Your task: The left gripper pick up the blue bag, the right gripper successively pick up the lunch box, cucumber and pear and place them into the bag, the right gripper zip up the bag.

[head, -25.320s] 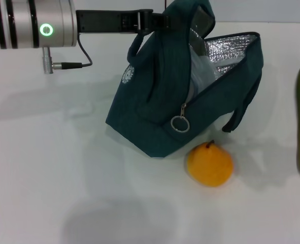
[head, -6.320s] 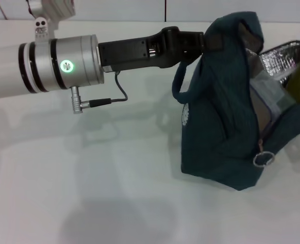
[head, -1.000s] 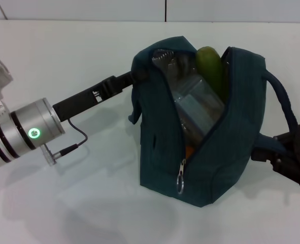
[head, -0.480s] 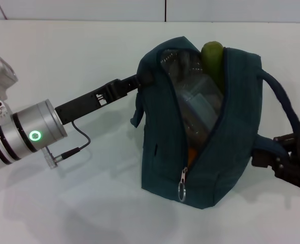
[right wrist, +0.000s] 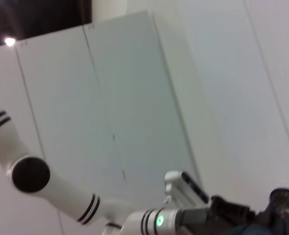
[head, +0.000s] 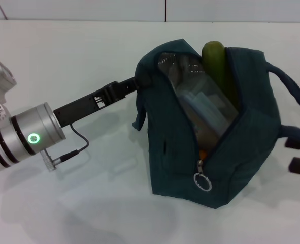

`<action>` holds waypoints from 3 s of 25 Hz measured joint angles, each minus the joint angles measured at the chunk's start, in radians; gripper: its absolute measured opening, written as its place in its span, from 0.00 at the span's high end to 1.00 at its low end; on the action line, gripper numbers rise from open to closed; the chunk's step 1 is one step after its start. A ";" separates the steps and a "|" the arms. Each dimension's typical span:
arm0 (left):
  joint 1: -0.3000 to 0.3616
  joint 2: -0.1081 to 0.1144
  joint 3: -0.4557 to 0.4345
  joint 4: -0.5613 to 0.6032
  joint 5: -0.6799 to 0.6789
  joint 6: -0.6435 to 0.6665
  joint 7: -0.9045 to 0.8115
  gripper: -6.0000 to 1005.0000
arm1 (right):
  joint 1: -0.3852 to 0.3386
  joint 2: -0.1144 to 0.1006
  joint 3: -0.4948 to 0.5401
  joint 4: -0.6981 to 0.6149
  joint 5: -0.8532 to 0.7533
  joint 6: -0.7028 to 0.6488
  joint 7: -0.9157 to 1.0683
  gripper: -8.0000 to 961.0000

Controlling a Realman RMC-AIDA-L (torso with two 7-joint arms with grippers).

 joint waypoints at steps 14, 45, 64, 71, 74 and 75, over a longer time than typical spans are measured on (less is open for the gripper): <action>0.012 -0.002 0.000 0.000 0.000 0.014 0.002 0.93 | -0.030 -0.021 -0.002 -0.001 0.025 0.039 0.033 0.57; 0.026 0.000 -0.009 0.006 -0.011 0.014 0.009 0.93 | 0.067 -0.069 0.398 -0.003 0.037 0.095 0.122 0.58; 0.011 -0.002 -0.009 0.009 -0.011 0.042 0.008 0.93 | 0.302 -0.030 0.086 -0.104 0.035 0.580 0.169 0.89; -0.005 -0.001 -0.008 0.012 -0.012 0.063 0.008 0.93 | 0.343 -0.041 -0.144 -0.097 0.034 0.705 0.213 0.93; -0.012 -0.002 -0.008 0.012 -0.012 0.068 0.007 0.93 | 0.350 -0.034 -0.206 -0.093 0.027 0.748 0.213 0.93; -0.013 -0.002 -0.008 0.012 -0.012 0.069 0.006 0.93 | 0.354 -0.030 -0.224 -0.092 0.025 0.763 0.211 0.93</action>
